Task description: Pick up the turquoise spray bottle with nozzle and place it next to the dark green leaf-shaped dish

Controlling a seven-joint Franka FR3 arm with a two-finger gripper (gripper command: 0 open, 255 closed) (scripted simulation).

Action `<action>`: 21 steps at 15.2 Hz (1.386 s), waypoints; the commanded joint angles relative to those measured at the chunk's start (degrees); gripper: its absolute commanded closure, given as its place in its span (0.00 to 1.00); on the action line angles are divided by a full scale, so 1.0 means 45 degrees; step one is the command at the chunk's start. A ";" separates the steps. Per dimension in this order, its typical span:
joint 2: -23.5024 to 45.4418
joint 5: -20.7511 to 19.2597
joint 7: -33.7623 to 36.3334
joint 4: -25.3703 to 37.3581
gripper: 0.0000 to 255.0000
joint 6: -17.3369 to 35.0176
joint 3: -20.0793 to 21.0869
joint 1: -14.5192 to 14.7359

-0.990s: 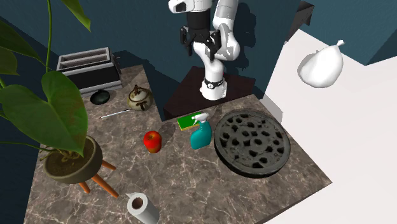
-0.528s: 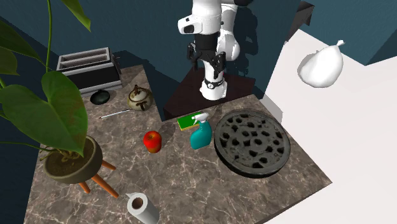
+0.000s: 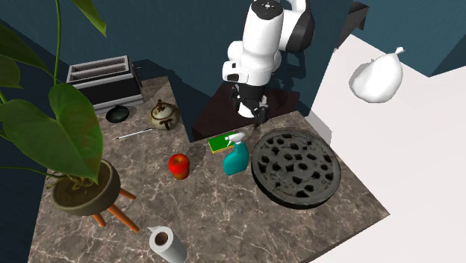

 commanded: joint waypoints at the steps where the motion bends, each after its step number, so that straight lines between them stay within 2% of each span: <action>1: 0.0859 -0.0313 0.1074 0.0030 0.00 0.0718 0.0582 -0.0267; 2: 0.1287 -0.0502 0.1566 0.0094 0.00 0.1006 0.0837 -0.0401; 10: 0.1804 -0.0642 0.1692 -0.0820 0.00 0.2414 0.0954 -0.0486; 18: 0.1804 -0.0642 0.1692 -0.0818 0.00 0.2411 0.0954 -0.0486; 19: 0.1804 -0.0642 0.1692 -0.0818 1.00 0.2411 0.0954 -0.0486; 21: 0.1804 -0.0642 0.1692 -0.0818 1.00 0.2412 0.0954 -0.0486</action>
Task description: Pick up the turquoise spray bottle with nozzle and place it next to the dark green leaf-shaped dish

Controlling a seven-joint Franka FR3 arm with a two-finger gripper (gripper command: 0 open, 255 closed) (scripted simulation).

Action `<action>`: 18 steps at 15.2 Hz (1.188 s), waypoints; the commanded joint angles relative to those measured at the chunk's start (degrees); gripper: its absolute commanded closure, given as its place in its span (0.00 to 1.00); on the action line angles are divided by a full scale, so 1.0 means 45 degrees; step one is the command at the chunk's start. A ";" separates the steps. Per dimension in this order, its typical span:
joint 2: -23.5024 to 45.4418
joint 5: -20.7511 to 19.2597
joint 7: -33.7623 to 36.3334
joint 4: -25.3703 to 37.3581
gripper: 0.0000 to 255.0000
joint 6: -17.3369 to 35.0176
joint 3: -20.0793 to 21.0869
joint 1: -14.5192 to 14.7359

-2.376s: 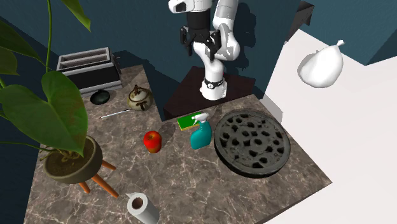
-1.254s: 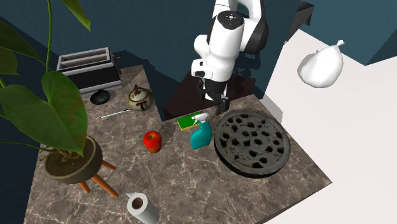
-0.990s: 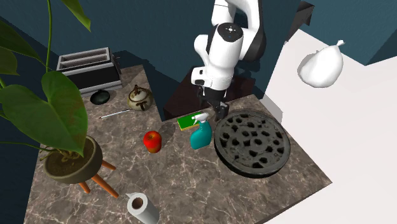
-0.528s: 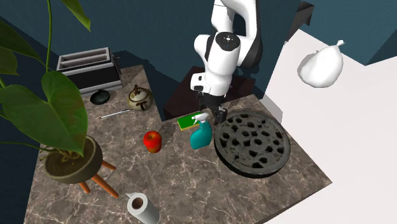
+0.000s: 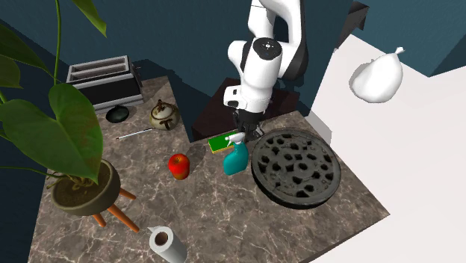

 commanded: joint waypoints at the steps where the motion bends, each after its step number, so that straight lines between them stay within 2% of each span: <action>1: 0.0001 0.0000 0.0000 -0.0001 1.00 0.0000 0.0000 0.0000; 7: 0.0001 0.0000 0.0000 -0.0003 1.00 0.0003 0.0000 0.0000; 18: -0.0705 0.0128 -0.0329 0.1343 1.00 -0.2013 -0.0289 0.0044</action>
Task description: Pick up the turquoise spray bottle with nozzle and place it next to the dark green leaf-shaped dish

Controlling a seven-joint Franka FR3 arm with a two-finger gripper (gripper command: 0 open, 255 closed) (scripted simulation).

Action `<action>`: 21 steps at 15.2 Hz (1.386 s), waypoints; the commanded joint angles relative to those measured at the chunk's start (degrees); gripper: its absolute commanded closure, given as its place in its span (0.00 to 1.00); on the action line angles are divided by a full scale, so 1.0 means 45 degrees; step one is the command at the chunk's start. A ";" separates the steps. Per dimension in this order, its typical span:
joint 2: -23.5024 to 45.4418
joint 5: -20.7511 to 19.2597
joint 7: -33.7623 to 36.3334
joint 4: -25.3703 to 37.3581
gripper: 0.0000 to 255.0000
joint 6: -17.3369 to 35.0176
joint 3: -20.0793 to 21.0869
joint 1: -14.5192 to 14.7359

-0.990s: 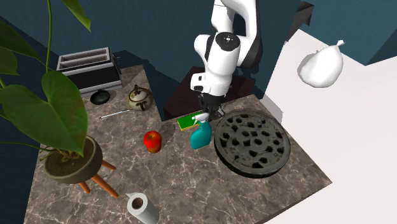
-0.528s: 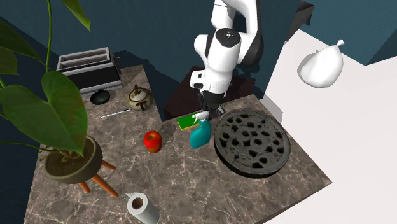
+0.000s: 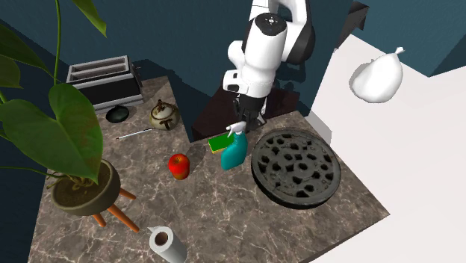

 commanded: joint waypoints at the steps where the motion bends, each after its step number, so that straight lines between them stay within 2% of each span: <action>1: -0.0065 -0.0001 -0.0046 0.0255 1.00 -0.0323 -0.0044 -0.0007; 21: -0.0276 -0.0099 -0.0366 0.3499 1.00 -0.3759 -0.0379 -0.0118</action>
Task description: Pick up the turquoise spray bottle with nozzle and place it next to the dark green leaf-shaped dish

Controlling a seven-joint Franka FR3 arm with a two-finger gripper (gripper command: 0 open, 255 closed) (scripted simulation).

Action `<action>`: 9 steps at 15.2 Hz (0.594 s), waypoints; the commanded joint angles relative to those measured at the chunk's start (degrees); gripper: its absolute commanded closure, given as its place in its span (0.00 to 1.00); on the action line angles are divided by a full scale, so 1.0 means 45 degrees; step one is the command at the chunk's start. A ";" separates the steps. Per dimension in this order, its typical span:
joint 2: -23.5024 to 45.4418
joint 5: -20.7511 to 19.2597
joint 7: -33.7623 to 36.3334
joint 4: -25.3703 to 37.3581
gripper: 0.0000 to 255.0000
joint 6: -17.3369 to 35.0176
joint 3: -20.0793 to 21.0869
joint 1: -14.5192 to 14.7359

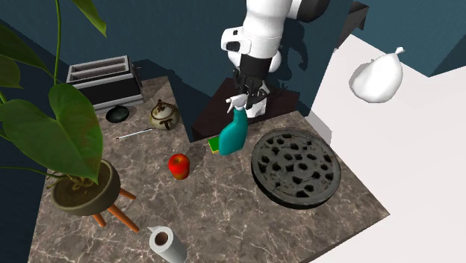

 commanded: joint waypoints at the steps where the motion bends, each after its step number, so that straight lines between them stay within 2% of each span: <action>1: 0.0052 -0.0024 -0.0011 0.0347 1.00 -0.0300 -0.0011 -0.0017; 9: 0.0315 -0.0128 -0.0069 0.1947 1.00 -0.1642 -0.0064 -0.0098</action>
